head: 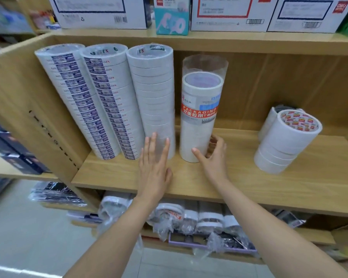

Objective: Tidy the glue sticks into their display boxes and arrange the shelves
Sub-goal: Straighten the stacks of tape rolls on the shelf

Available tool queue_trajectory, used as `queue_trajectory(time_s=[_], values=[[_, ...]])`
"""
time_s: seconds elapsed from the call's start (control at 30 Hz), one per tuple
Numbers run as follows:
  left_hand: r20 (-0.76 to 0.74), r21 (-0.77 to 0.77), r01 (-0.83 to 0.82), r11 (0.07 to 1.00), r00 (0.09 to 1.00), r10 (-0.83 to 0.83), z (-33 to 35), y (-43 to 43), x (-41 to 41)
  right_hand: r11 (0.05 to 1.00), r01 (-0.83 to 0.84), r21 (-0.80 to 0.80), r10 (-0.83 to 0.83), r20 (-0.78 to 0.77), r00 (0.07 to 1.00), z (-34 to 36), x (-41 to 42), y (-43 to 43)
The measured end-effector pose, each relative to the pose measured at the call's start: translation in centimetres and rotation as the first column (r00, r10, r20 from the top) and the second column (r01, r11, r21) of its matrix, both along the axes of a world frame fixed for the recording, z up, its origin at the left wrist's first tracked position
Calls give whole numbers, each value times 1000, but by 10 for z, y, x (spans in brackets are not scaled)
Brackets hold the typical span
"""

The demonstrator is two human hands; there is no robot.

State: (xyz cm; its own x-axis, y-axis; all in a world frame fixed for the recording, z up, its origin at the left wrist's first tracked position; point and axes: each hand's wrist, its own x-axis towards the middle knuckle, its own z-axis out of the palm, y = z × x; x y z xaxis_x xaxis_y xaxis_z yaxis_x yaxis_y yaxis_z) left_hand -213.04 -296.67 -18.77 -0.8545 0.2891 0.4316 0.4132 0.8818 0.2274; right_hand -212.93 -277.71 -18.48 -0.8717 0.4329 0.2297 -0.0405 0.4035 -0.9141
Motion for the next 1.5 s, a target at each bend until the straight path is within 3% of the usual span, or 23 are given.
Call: queue_trajectory(time_s=[0.17, 0.47, 0.6, 0.8, 0.93, 1.0, 1.1, 1.17, 1.23, 1.33, 1.5], values=[[70, 50, 22, 998, 997, -26, 2, -4, 2, 998, -37, -44, 36, -23, 999, -4, -4, -11], [49, 92, 45, 995, 998, -50, 13, 11, 13, 986, -165, -19, 166, 14, 986, 2, 10, 6], [26, 100, 238, 966, 970, -242, 10, 48, 20, 997, -83, -10, 83, 10, 997, 5, 38, 37], [158, 26, 443, 896, 883, -441, -5, 109, 31, 988, 152, -10, -153, -94, 984, 11, 87, 104], [311, -115, 432, 895, 871, -380, -17, 128, 32, 940, 340, -2, -338, -126, 933, 9, 107, 138], [341, -159, 414, 896, 875, -343, -21, 129, 33, 915, 402, 43, -399, -71, 914, 5, 108, 153], [341, -173, 401, 900, 881, -327, -22, 129, 33, 938, 347, 22, -348, 94, 933, 4, 99, 168], [351, -147, 397, 906, 877, -328, -21, 128, 33, 963, 264, -45, -257, 122, 959, 3, 90, 169], [360, -103, 405, 909, 867, -345, -19, 127, 35, 961, 272, -41, -267, 104, 958, 0, 84, 168], [294, -31, 359, 933, 895, -335, -17, 125, 38, 958, 285, -19, -283, 75, 956, -4, 77, 164], [-32, -5, 87, 996, 996, -88, -10, 119, 39, 985, 173, -22, -171, 60, 983, -6, 65, 146]])
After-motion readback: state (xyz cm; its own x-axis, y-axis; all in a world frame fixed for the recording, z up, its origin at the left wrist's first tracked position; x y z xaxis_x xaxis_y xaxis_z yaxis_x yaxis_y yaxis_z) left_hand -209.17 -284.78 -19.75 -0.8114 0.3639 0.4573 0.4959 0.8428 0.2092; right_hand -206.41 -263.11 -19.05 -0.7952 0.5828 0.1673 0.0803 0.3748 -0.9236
